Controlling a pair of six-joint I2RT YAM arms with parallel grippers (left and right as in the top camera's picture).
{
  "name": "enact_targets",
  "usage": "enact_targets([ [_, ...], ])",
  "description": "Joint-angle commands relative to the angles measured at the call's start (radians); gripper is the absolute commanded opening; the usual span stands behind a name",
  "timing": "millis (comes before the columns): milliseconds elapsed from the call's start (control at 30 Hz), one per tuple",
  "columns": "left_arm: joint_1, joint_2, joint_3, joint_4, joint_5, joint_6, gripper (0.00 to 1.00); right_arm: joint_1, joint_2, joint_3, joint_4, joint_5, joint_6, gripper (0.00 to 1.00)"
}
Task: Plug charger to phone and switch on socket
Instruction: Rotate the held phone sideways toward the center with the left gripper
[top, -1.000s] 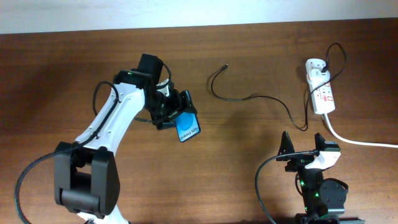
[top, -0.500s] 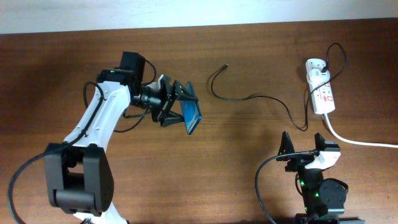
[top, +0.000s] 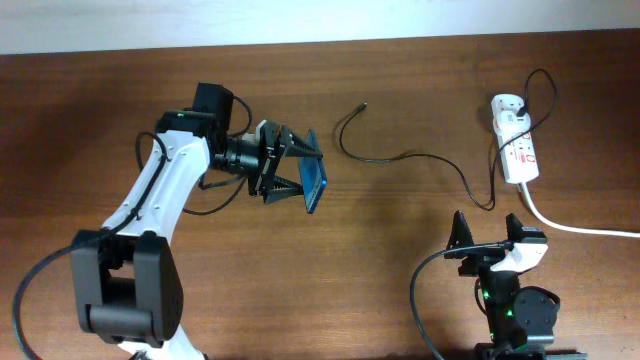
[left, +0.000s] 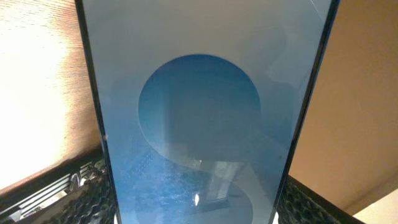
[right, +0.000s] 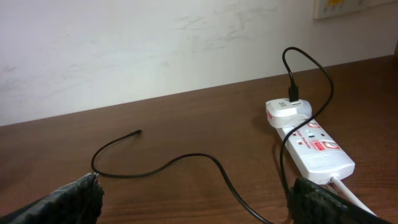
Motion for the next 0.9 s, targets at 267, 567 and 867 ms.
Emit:
enact_targets([
  [267, 0.003, -0.035, 0.012, 0.003, 0.055, -0.009, 0.61, 0.005, -0.007, -0.005, -0.004, 0.002, -0.010, 0.98],
  [567, 0.003, -0.035, 0.012, 0.006, 0.056, -0.009, 0.60, 0.005, -0.007, -0.005, -0.004, 0.002, -0.010, 0.99],
  [867, 0.003, -0.035, 0.012, 0.010, -0.035, -0.009, 0.59, 0.005, -0.007, -0.005, -0.004, 0.002, -0.010, 0.98],
])
